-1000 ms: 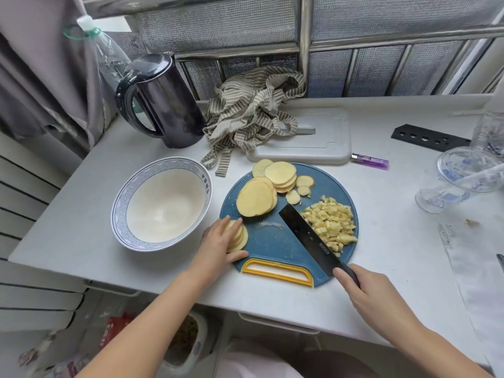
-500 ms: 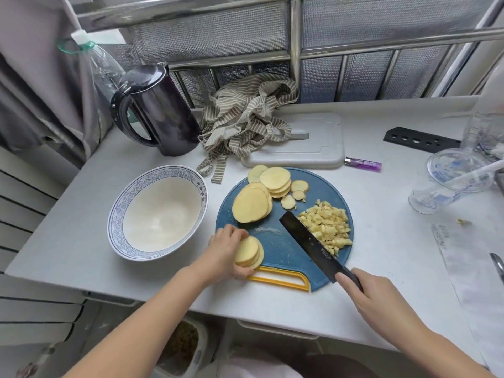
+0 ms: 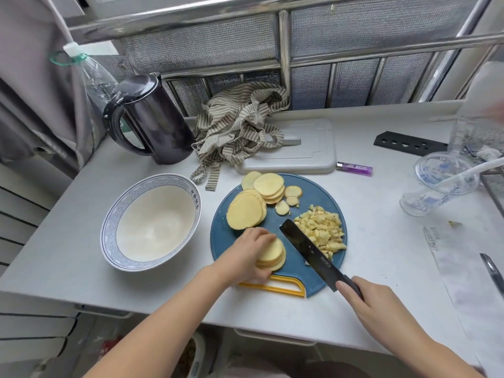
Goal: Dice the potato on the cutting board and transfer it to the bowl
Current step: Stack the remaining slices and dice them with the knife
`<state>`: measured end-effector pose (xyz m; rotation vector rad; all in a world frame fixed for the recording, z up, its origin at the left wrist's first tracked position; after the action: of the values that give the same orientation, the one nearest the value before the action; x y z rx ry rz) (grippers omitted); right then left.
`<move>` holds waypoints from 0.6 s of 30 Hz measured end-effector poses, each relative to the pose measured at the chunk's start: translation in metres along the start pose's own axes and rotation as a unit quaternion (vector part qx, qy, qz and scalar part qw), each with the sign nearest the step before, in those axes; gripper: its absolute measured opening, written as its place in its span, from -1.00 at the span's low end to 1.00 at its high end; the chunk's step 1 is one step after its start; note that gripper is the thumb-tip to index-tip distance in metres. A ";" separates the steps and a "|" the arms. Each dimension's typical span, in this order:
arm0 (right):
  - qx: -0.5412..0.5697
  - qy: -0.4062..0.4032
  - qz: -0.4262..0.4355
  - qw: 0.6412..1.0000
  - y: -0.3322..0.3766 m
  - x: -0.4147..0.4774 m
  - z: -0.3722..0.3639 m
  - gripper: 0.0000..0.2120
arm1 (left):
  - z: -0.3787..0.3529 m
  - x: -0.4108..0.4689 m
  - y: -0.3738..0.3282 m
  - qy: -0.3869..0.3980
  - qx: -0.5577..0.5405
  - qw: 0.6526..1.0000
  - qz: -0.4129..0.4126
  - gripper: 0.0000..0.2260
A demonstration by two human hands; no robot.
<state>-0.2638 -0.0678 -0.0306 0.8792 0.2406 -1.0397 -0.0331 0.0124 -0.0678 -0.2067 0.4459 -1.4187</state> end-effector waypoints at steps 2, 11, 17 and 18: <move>0.004 -0.007 0.002 1.000 -0.002 0.000 0.000 -0.69 | 0.000 -0.001 -0.001 0.011 0.018 1.000 -0.014 -0.31; 0.000 -0.017 -0.005 1.000 -0.005 -0.004 -0.010 -0.67 | 0.002 -0.005 0.000 0.021 0.017 0.999 -0.024 -0.42; -0.049 -0.018 -0.024 0.998 0.000 -0.006 -0.016 -0.69 | 0.004 -0.005 -0.001 0.053 0.002 0.997 -0.059 -0.42; -0.064 -0.020 -0.028 0.997 0.002 -0.006 -0.016 -0.68 | 0.006 -0.004 -0.001 0.060 -0.001 0.996 -0.064 -0.41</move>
<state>-0.2625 -0.0517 -0.0364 0.7377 0.2964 -1.0815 -0.0320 0.0153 -0.0616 -0.1550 0.5401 -1.5609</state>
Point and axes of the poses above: each hand's wrist, its own x-axis towards the middle knuckle, its own z-axis out of the back of the hand, y = z × x, the point moved 6 cm from there along x, towards the middle knuckle, and after that the axes turned 6 degrees about -z, right-handed, at the moved point
